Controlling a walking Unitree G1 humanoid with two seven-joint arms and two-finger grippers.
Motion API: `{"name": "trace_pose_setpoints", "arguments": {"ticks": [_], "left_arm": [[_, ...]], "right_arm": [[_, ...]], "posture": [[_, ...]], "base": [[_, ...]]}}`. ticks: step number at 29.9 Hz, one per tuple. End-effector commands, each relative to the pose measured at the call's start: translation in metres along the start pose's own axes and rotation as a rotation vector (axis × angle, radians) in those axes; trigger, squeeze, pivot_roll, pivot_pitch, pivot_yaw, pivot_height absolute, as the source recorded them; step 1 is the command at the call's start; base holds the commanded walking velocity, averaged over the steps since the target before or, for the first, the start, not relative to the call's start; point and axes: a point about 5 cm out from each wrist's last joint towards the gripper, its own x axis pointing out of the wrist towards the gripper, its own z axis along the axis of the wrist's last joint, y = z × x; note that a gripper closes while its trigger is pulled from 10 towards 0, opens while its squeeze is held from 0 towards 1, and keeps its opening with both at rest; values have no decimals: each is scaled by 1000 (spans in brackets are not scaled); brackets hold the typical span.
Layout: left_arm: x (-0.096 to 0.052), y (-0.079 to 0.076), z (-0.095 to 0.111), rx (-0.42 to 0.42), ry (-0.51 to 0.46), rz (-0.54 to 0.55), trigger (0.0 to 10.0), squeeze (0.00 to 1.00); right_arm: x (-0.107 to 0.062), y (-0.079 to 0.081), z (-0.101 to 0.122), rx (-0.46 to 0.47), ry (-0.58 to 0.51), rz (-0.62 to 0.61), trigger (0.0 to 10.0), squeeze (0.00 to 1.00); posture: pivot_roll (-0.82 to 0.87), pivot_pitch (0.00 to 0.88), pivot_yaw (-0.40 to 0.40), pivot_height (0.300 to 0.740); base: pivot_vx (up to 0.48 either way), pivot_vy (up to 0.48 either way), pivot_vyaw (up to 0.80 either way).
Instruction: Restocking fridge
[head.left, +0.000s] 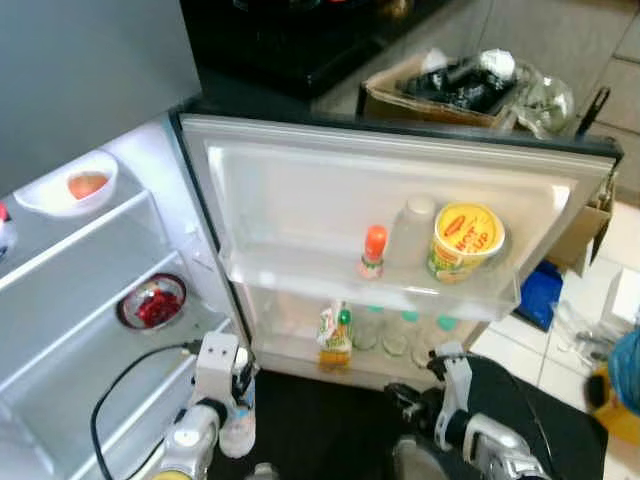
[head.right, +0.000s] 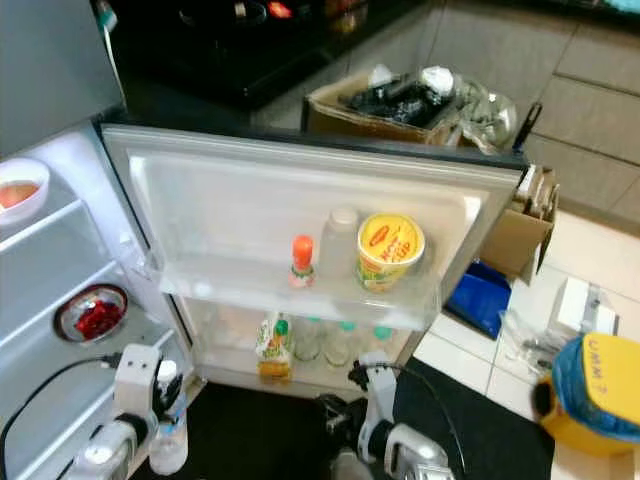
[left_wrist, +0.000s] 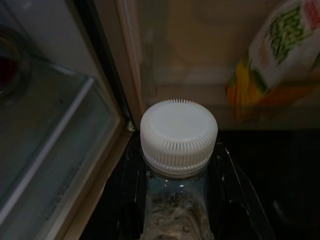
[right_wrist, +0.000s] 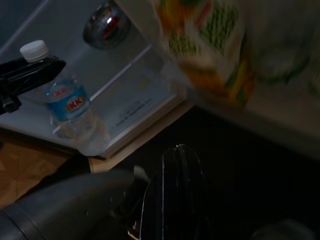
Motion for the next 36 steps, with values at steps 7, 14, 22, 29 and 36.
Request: {"name": "trace_pose_setpoints", "arguments": {"ticks": [7,14,22,29,36], "left_arm": [[0,-4,-1,-4,-12,-13,10000,0],[5,-4,13,-2,-68,-18,10000,0],[10,0,30,1,-144,-8,10000,0],[13,19,72,7,-348,35,10000,0],[10,28,83,6,-418,45,10000,0]], "right_arm": [[-2,1,-2,11,3,29,10000,0],[-4,10,-3,1,26,170,10000,0],[-6,18,-8,-12,65,268,10000,0],[-18,36,-14,-58,162,503,10000,0],[-20,41,-11,-100,178,557,10000,0]], "posture": [[-85,129,-4,570],[-86,129,-4,540],[-86,129,-4,515],[-87,131,-7,485],[-87,131,-7,465]], "base": [[0,0,0],[0,0,0],[0,0,0],[0,0,0],[0,0,0]]}}
